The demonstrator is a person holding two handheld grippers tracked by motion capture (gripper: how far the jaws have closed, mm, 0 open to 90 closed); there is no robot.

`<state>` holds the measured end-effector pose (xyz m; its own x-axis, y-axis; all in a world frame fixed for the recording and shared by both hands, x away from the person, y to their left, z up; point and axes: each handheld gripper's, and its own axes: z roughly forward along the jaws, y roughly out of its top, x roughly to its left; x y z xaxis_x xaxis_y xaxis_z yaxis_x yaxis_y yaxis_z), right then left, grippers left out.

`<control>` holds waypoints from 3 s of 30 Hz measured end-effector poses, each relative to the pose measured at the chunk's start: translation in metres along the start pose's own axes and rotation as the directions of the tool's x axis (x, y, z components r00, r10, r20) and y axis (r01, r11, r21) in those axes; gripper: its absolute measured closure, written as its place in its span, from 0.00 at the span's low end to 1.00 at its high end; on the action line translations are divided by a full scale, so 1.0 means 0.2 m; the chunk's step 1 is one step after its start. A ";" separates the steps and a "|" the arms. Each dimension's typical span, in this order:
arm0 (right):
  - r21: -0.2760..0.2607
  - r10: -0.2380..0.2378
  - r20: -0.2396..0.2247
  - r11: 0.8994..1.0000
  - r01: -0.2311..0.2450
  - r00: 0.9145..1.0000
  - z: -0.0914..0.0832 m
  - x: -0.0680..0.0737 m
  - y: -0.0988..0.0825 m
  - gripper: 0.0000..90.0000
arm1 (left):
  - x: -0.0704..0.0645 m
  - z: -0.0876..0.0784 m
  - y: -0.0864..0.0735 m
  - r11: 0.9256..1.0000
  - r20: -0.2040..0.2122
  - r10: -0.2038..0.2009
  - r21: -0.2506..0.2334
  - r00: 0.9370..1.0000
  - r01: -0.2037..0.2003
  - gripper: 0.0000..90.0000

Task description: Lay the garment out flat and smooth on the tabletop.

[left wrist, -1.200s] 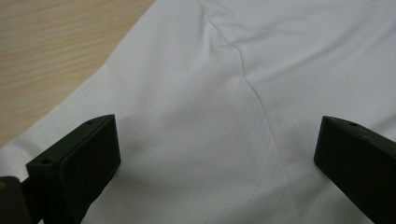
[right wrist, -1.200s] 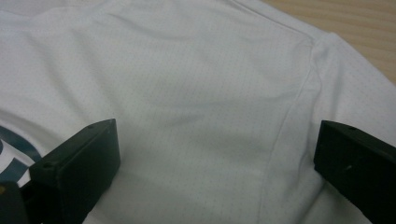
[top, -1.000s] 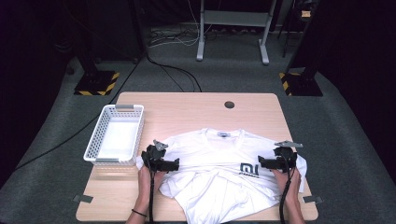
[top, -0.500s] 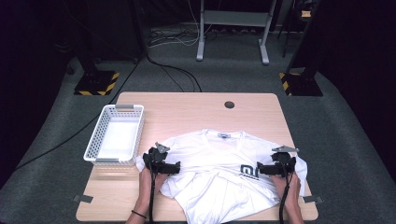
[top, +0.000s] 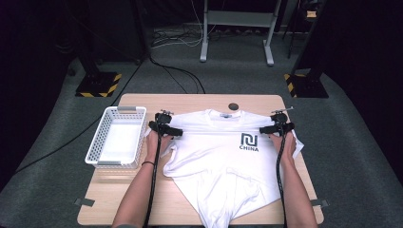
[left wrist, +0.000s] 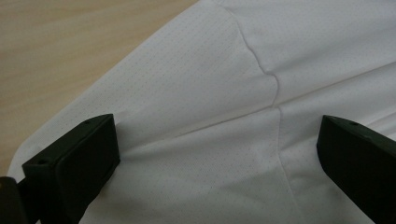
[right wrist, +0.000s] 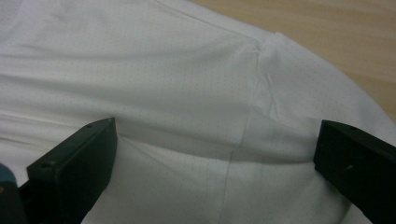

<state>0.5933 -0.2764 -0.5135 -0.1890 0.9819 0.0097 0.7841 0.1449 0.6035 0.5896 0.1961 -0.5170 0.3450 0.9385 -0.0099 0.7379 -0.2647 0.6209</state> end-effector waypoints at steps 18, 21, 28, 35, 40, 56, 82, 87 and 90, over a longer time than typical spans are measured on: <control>-0.151 -0.084 -0.121 0.986 0.065 0.989 -0.50 0.15 -0.24 0.00 | -0.33 -0.52 -0.21 0.978 0.091 0.147 -0.162 0.985 -0.131 0.00; -0.125 -0.120 -0.148 0.987 0.102 0.982 -0.56 0.25 -0.42 0.00 | -0.46 -0.61 -0.42 0.967 0.173 0.190 -0.201 0.966 -0.154 0.00; -0.047 -0.136 -0.126 0.990 0.131 0.983 -0.51 0.37 -0.71 0.00 | -0.58 -0.51 -0.70 0.976 0.155 0.212 -0.089 0.965 -0.199 0.00; -0.121 -0.145 -0.109 0.984 0.132 0.983 -0.50 0.35 -0.76 0.00 | -0.54 -0.51 -0.75 0.973 0.152 0.209 -0.136 0.966 -0.189 0.00; -0.135 -0.136 -0.104 0.983 0.122 0.985 -0.50 0.34 -0.76 0.01 | -0.54 -0.52 -0.76 0.972 0.153 0.208 -0.143 0.966 -0.187 0.00; -0.164 -0.285 -0.280 0.955 0.246 0.917 -0.56 0.84 -0.70 0.25 | -0.54 -0.52 -0.76 0.973 0.149 0.204 -0.143 0.967 -0.183 0.00; -0.235 -0.286 -0.235 0.944 0.231 0.929 -0.51 0.87 -0.77 0.47 | -0.54 -0.52 -0.76 0.973 0.145 0.201 -0.145 0.969 -0.181 0.00; -0.235 -0.278 -0.230 0.946 0.224 0.933 -0.51 0.87 -0.78 0.48 | -0.54 -0.52 -0.76 0.973 0.145 0.201 -0.144 0.969 -0.181 0.00; -0.237 -0.277 -0.227 0.946 0.223 0.934 -0.51 0.88 -0.78 0.49 | -0.54 -0.52 -0.76 0.973 0.145 0.201 -0.143 0.969 -0.180 0.00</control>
<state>0.3783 -0.1394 -0.5245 -0.5275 0.8493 0.0226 0.5593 0.3271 0.7617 0.3802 0.1582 -0.5293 0.5668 0.8239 0.0012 0.5726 -0.3950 0.7184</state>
